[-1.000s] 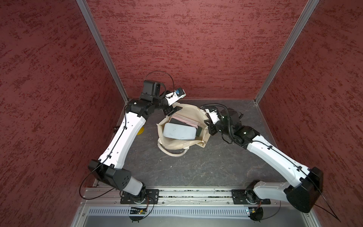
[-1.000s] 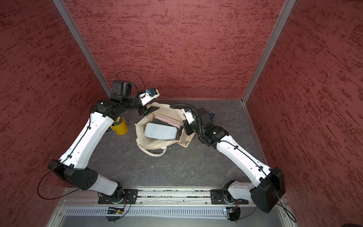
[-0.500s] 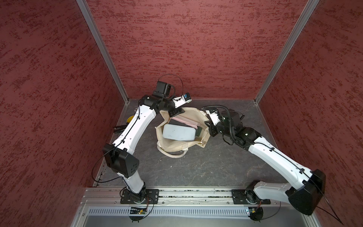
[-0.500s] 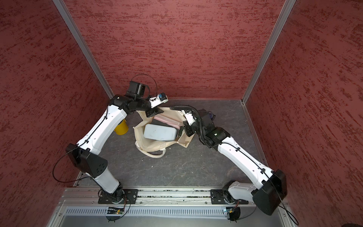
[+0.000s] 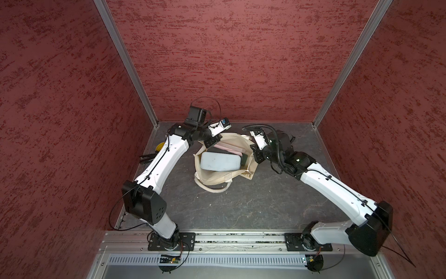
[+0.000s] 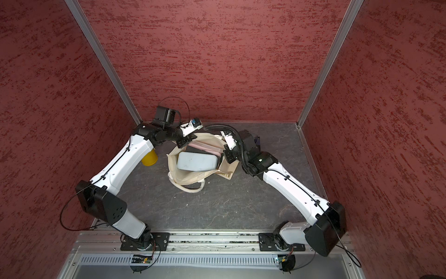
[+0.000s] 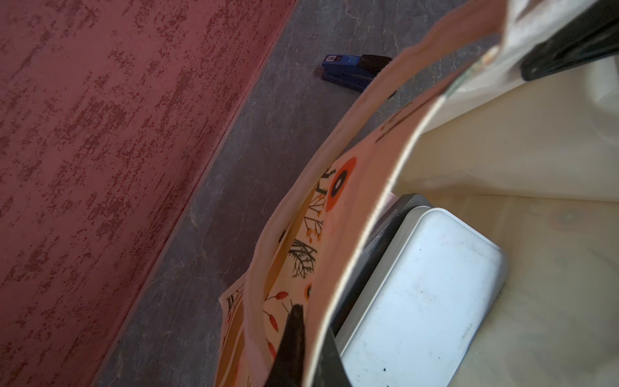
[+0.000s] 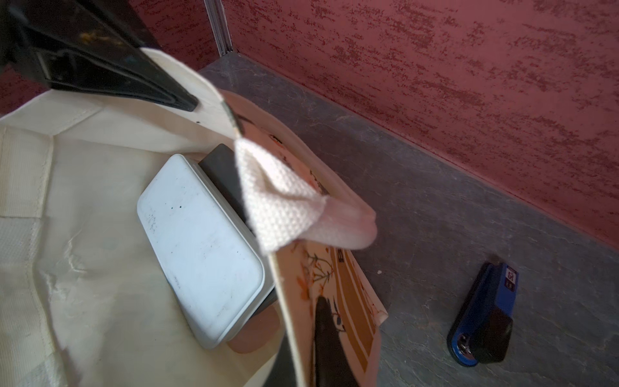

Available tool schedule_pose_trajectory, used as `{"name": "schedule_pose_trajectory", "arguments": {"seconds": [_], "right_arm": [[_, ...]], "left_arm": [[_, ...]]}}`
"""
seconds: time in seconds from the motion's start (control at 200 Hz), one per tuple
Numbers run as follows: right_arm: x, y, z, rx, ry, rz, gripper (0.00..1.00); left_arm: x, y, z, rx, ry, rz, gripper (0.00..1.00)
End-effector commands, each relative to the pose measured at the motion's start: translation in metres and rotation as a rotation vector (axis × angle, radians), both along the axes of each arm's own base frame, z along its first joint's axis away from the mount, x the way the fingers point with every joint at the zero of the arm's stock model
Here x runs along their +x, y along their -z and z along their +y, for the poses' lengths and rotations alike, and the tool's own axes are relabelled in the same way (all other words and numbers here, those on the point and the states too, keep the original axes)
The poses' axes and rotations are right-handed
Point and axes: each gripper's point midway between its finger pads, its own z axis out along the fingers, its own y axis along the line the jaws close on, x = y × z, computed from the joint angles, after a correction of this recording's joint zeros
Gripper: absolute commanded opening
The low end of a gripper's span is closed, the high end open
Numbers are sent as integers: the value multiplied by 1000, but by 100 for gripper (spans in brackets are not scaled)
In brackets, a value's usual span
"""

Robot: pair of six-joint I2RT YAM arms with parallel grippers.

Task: Take out the pencil case from the canvas bag
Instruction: Pick up the canvas bag from the center of the board, then pick up the pencil case from the canvas bag.

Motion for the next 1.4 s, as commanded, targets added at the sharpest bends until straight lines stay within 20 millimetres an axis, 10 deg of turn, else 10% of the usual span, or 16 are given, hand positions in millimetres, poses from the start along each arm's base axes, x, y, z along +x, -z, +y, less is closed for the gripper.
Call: {"name": "schedule_pose_trajectory", "arguments": {"seconds": [0.0,0.18,0.266,0.346,0.526,0.762,0.877,1.067,1.393], "right_arm": [[19,-31,-7,-23,73,-93,0],[18,-51,10,-6,-25,-134,0],[16,-54,16,3,-65,-147,0],[14,-52,21,-1,-97,-140,0],[9,-50,19,-12,-113,-148,0],[6,-43,14,-48,-118,-152,0],[10,-40,9,-72,-83,-146,0],[4,-64,9,-10,-80,-152,39],[-54,-121,29,62,-259,-124,39]], "left_arm": [[0,-34,23,-93,-124,-89,0],[-19,-43,31,-161,-150,-117,0],[-20,-35,29,-146,-140,-92,64],[-20,-21,24,-72,-113,-70,72],[-11,12,23,106,-107,16,57],[-4,13,23,103,-102,19,0],[-5,7,24,47,-110,4,0],[-9,-8,21,-95,-135,-38,0],[-9,-24,17,-251,-189,-41,0]]}}
